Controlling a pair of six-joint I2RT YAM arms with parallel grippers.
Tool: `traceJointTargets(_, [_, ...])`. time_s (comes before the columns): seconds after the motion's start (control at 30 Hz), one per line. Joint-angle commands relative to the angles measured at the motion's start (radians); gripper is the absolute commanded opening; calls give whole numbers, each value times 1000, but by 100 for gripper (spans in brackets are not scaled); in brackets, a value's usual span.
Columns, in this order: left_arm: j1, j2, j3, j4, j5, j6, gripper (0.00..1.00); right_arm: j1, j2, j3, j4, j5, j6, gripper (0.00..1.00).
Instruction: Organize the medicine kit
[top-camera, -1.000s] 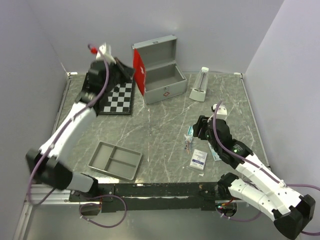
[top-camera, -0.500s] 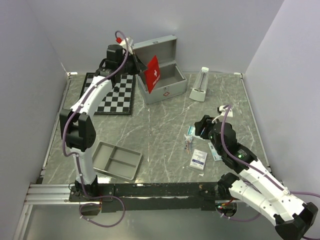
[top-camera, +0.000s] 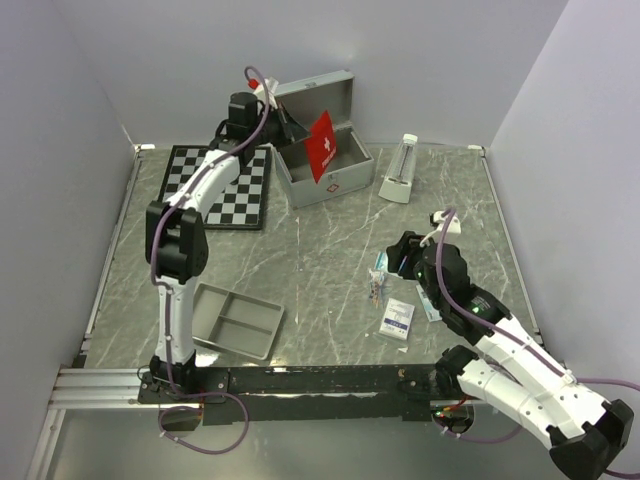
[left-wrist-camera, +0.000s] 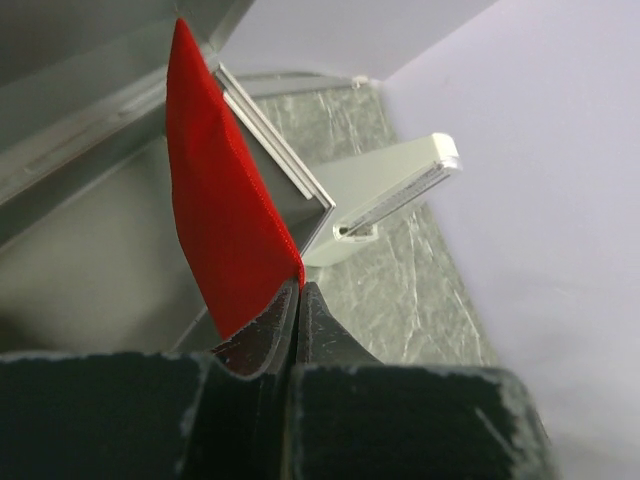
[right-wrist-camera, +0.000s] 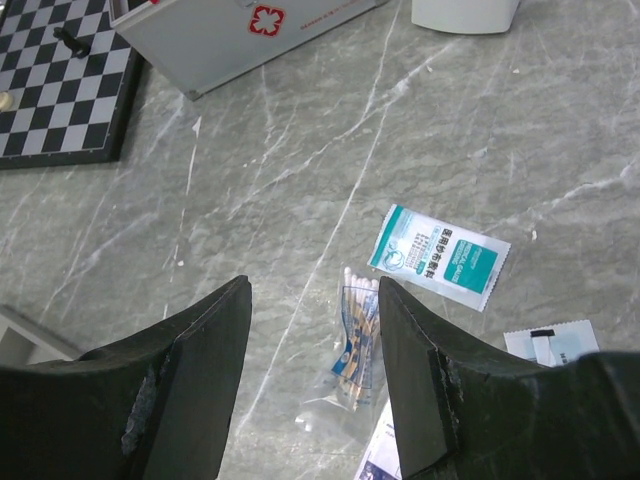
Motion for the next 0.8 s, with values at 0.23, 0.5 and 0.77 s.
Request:
traceJointTargets(0.23, [41,130,141,-76,-81,-17,55,1,11,6,24,17,-8,61])
traceJointTargets(0.5, [110,-5,4,-27,-173,-20,83,1,18,3,35,0,-7,61])
traceJointTargets(0.77, [3,-145,-137,6,-178,20,82,3,29,-5,49,-11,-5,61])
